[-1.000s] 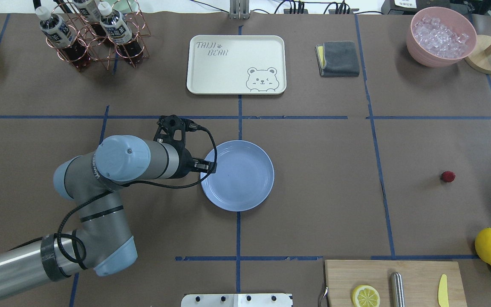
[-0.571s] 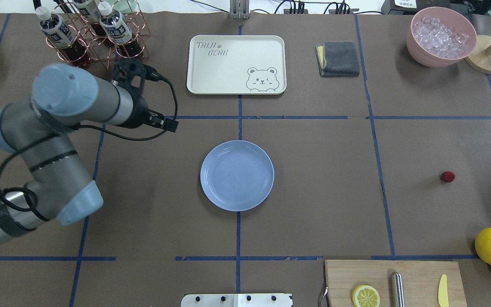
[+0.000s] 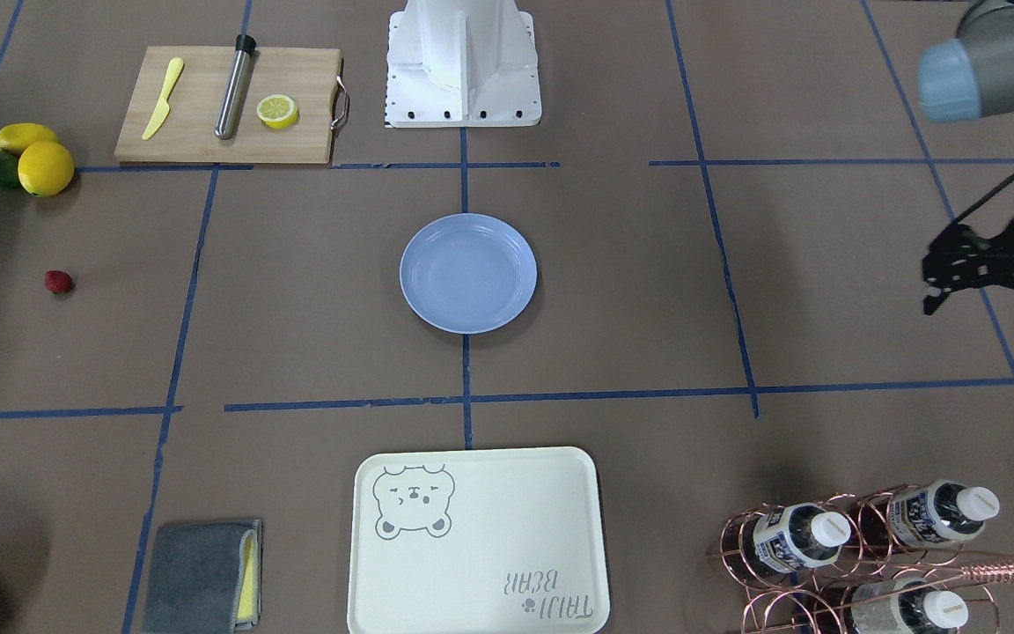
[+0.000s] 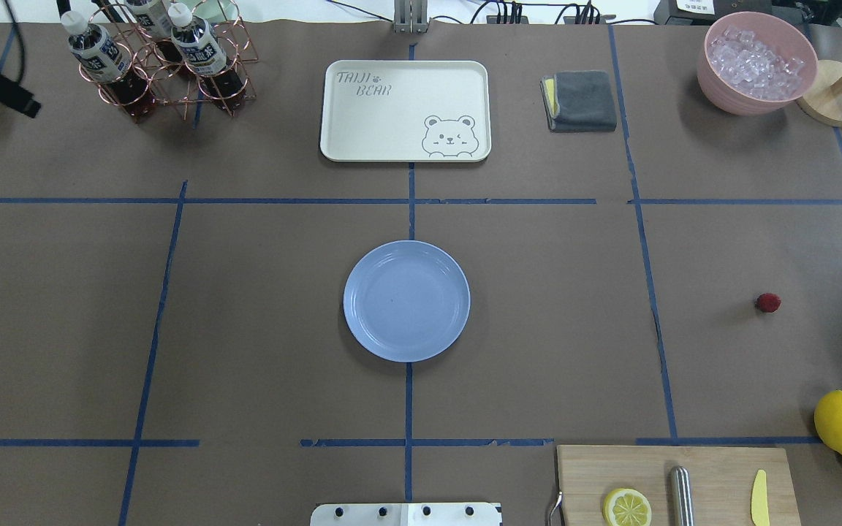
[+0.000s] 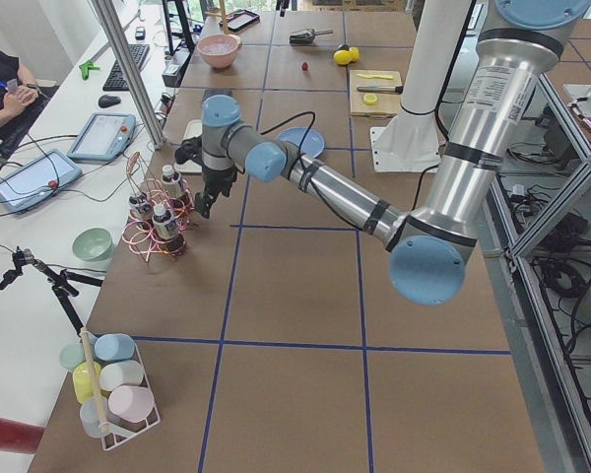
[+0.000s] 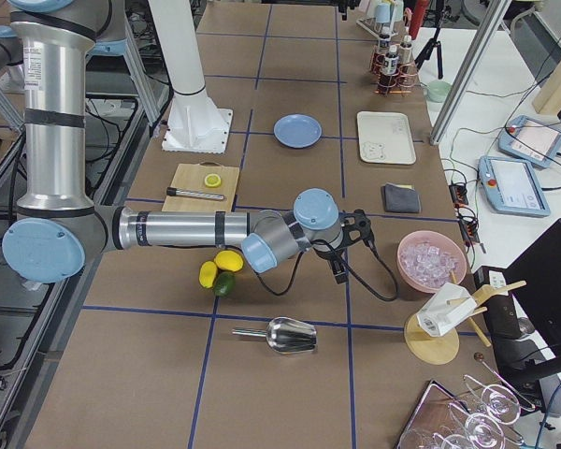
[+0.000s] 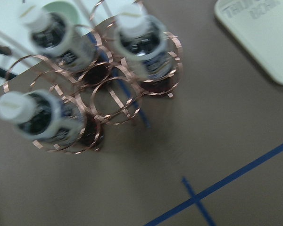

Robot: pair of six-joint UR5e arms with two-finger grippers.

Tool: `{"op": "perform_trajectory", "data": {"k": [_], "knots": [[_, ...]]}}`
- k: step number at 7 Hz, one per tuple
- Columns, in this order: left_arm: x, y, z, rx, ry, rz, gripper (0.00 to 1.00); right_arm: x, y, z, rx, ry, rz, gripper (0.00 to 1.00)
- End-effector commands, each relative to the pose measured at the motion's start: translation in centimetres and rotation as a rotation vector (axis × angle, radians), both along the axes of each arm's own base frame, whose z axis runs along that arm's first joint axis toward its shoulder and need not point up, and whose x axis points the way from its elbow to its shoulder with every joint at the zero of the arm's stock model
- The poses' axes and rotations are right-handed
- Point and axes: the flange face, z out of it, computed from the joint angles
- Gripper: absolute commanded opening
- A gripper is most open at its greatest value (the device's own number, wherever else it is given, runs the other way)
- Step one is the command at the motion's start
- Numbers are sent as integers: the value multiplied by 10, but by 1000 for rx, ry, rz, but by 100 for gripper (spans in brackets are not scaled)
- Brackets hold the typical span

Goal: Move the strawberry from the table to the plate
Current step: 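Reach the right gripper down and grasp the red strawberry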

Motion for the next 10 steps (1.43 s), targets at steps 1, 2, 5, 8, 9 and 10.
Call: {"op": "perform_trajectory", "data": {"k": [1, 2, 5, 8, 9, 10], "knots": [[-95, 39, 101, -114, 14, -18, 100, -4, 1, 0, 0, -1, -8, 100], [-118, 48, 136, -172, -17, 5, 100, -8, 0, -2, -5, -5, -11, 100], [-171, 91, 179, -157, -67, 112, 100, -58, -13, -29, -65, -33, -24, 100], [-169, 90, 176, -152, -66, 114, 100, -148, 4, -17, -108, 89, -28, 100], [-169, 89, 174, -147, -64, 114, 100, -169, 22, -12, -99, 75, -30, 100], [-169, 88, 173, -147, -61, 114, 100, -183, 52, 3, -93, 57, -18, 100]]}}
